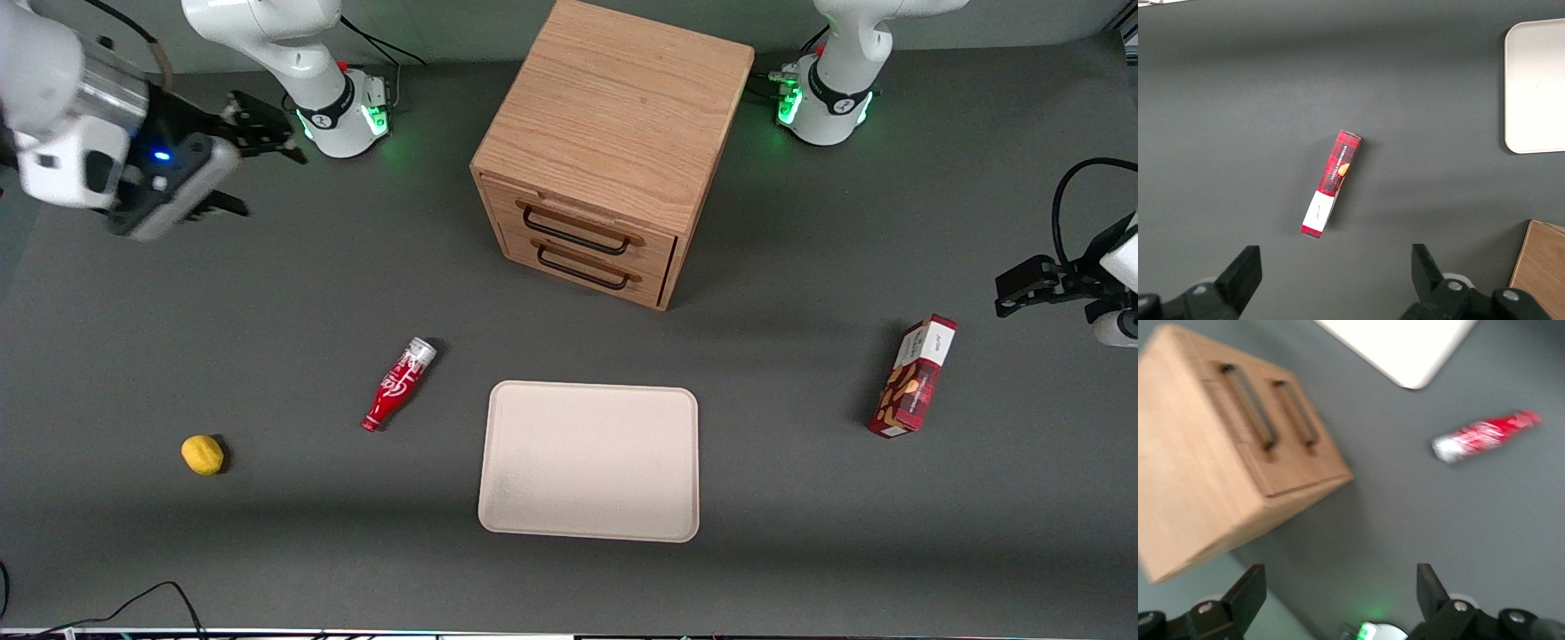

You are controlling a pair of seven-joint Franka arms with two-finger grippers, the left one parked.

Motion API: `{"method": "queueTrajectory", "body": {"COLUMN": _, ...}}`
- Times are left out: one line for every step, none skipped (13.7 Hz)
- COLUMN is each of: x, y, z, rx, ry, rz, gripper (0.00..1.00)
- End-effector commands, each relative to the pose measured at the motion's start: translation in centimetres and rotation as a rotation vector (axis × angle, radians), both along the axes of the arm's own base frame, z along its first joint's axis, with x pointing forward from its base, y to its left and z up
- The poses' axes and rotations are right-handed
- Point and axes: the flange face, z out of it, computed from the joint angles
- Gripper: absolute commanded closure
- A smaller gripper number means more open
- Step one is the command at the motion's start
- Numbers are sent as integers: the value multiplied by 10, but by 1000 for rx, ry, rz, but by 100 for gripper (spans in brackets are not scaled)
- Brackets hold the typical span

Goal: Open upper drawer
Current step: 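Move the right gripper to the upper drawer's black handle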

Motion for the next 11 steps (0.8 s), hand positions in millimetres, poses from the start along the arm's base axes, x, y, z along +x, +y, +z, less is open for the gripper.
{"method": "queueTrajectory", "body": {"x": 20, "y": 67, "z": -41, "rx": 123, "ry": 64, "rz": 183, "gripper": 0}}
{"method": "queueTrajectory", "body": {"x": 22, "y": 95, "z": -60, "rx": 135, "ry": 63, "rz": 231, "gripper": 0}}
{"method": "queueTrajectory", "body": {"x": 25, "y": 117, "z": -75, "rx": 128, "ry": 46, "rz": 258, "gripper": 0}}
{"method": "queueTrajectory", "body": {"x": 26, "y": 138, "z": -92, "rx": 124, "ry": 33, "rz": 282, "gripper": 0}}
{"method": "queueTrajectory", "body": {"x": 28, "y": 155, "z": -110, "rx": 118, "ry": 21, "rz": 301, "gripper": 0}}
{"method": "queueTrajectory", "body": {"x": 26, "y": 174, "z": -124, "rx": 116, "ry": 6, "rz": 321, "gripper": 0}}
{"method": "queueTrajectory", "body": {"x": 26, "y": 191, "z": -138, "rx": 117, "ry": -19, "rz": 337, "gripper": 0}}
{"method": "queueTrajectory", "body": {"x": 24, "y": 205, "z": -158, "rx": 116, "ry": -18, "rz": 353, "gripper": 0}}
{"method": "queueTrajectory", "body": {"x": 26, "y": 210, "z": -169, "rx": 112, "ry": -27, "rz": 353, "gripper": 0}}
{"method": "queueTrajectory", "body": {"x": 24, "y": 217, "z": -181, "rx": 114, "ry": -23, "rz": 355, "gripper": 0}}
{"method": "queueTrajectory", "body": {"x": 24, "y": 219, "z": -186, "rx": 117, "ry": -24, "rz": 351, "gripper": 0}}
